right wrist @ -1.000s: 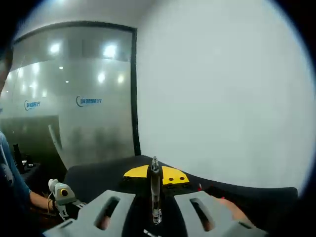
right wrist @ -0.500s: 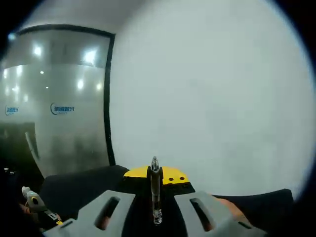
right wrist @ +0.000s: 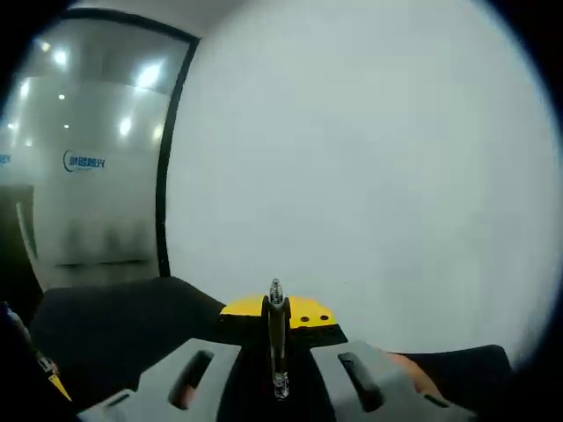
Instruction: Pick up pens and glue sticks and place them into the holder.
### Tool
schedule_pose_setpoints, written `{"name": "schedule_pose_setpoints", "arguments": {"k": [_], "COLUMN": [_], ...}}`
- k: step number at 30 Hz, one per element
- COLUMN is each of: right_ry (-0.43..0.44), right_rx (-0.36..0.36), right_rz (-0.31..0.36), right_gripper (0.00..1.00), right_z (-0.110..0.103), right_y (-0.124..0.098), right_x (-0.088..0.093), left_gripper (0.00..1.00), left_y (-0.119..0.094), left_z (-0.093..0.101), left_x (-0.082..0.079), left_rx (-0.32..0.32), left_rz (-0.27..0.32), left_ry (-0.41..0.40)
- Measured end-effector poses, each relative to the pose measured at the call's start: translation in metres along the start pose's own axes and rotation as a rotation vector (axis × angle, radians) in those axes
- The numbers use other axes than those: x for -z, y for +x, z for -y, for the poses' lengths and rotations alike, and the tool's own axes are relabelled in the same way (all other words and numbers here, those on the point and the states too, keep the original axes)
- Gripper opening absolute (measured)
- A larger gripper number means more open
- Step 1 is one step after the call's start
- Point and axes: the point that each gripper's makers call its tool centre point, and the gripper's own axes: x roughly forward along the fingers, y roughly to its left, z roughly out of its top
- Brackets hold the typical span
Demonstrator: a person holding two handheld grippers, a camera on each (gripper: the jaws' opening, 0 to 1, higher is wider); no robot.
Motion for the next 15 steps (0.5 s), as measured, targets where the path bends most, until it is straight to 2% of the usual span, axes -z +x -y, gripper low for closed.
{"name": "schedule_pose_setpoints", "arguments": {"k": [6,15], "right_ry": [0.008,0.007], "right_rx": [0.018,0.010], "right_rz": [-0.007,-0.050], "right_gripper": [0.05,0.05], "right_z": [-0.001,-0.012], "right_y": [0.001,-0.012], "right_x": [0.011,0.041], "left_gripper": [0.51,0.51], "left_y": [0.000,0.000], "left_z": [0.000,0.000], "left_x": [0.000,0.000], "left_rx": [0.000,0.001], "left_rz": [0.002,0.000], "left_ry": [0.000,0.006]}}
